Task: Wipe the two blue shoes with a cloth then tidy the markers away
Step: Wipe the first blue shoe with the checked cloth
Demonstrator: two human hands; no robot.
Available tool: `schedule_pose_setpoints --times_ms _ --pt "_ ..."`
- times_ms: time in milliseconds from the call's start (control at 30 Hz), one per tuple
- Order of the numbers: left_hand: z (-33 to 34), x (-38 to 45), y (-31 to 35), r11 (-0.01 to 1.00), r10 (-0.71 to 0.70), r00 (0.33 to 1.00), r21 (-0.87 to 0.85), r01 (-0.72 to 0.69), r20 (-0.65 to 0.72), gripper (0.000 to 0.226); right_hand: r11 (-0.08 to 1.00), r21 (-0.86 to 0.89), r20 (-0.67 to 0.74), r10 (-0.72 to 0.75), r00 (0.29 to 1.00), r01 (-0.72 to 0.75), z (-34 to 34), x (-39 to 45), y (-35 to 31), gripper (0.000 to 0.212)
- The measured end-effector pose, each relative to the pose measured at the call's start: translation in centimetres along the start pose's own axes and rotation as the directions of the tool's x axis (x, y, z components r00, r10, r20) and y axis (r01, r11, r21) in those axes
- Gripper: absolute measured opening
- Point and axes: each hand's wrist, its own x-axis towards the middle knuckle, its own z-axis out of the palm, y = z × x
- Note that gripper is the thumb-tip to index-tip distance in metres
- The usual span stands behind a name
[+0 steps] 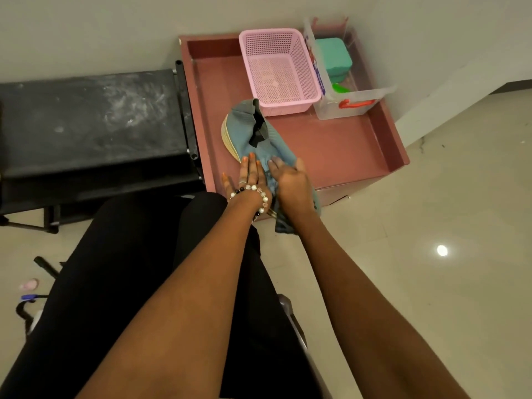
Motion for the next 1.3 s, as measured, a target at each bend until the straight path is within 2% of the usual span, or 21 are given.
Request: schedule_pose_setpoints --times_ms 100,200,267,333,433,533,633,700,767,833,900,967,1033,1067,1167,1233,1300 --pt "-0.1 0.4 -0.1 1.000 -0.002 0.999 0.016 0.002 0.041 0.063 0.996 -0.054 -0.017 0.072 0.997 -0.072 0.7 3.6 -0.6 0.048" --pt "0.5 0.5 -0.6 0.996 0.011 1.000 0.084 -0.011 0.000 0.058 0.998 -0.067 -0.008 -0.004 1.000 0.004 0.6 5.4 -1.0 0.034" --pt "0.4 0.3 -0.5 0.998 0.024 1.000 0.065 -0.024 0.004 0.058 0.994 -0.100 0.061 -0.045 0.997 0.050 0.4 5.3 -0.5 0.048" --pt "-0.1 0.2 -0.3 1.000 0.023 0.999 0.008 -0.023 0.029 0.059 0.993 -0.084 0.031 -0.077 0.997 0.079 0.5 4.8 0.1 0.054" --pt "-0.4 0.2 -0.3 0.999 0.016 0.999 -0.040 -0.014 0.041 0.064 0.993 -0.058 -0.061 -0.103 0.993 0.099 -1.0 2.3 0.1 0.043" --pt "0.3 0.2 -0.4 1.000 0.021 1.000 0.001 -0.021 -0.005 0.061 0.990 -0.095 0.001 -0.104 0.995 0.104 -2.7 -1.8 0.1 0.043" --pt "0.7 0.1 -0.4 1.000 0.015 0.998 0.023 -0.013 -0.064 0.060 0.988 -0.152 0.044 -0.031 0.999 0.038 -3.5 -5.7 0.3 0.059" --pt "0.6 0.2 -0.3 1.000 0.013 0.999 0.015 -0.012 -0.042 0.064 0.994 -0.102 0.055 0.033 0.998 -0.027 -4.2 -7.9 0.2 0.069" --pt "0.4 0.4 -0.2 1.000 0.002 1.000 -0.003 -0.002 -0.010 0.069 0.996 -0.034 0.038 0.081 0.996 -0.080 -4.8 -9.2 0.3 0.064" --pt "0.4 0.5 -0.2 1.000 -0.001 1.000 -0.003 0.001 -0.026 0.071 0.993 -0.061 0.029 0.098 0.995 -0.097 -4.9 -9.2 0.4 0.051" --pt "0.3 0.4 -0.2 1.000 -0.001 1.000 -0.003 0.001 -0.020 0.072 0.990 -0.018 0.041 0.138 0.990 -0.137 -4.3 -8.7 0.1 0.040" --pt "0.0 0.4 -0.2 0.999 -0.002 1.000 -0.043 0.002 0.017 0.071 0.988 0.044 0.042 0.143 0.989 -0.145 -3.6 -7.7 -0.3 0.039" --pt "0.0 0.4 -0.2 0.998 0.007 1.000 -0.059 -0.005 0.028 0.066 0.995 -0.025 0.077 0.098 0.992 -0.096 -2.2 -5.7 -0.3 0.058" --pt "0.0 0.3 -0.2 0.998 0.006 1.000 -0.060 -0.005 0.027 0.065 0.997 -0.045 0.080 0.069 0.994 -0.065 -1.3 -4.3 -0.1 0.061" --pt "0.0 0.6 -0.2 0.997 0.019 0.999 -0.080 -0.017 0.032 0.068 0.998 -0.045 -0.017 0.044 0.999 -0.044 -0.5 -0.3 -0.8 0.034" --pt "-0.4 1.5 -0.5 0.969 0.025 0.999 -0.246 -0.015 0.035 0.069 0.993 -0.102 -0.015 0.056 0.998 -0.057 -1.3 1.8 -1.5 0.032" --pt "-0.2 2.5 -1.0 0.958 0.020 0.999 -0.287 -0.009 0.034 0.068 0.983 -0.183 -0.030 0.011 0.999 -0.017 -1.9 3.5 -2.1 0.037"
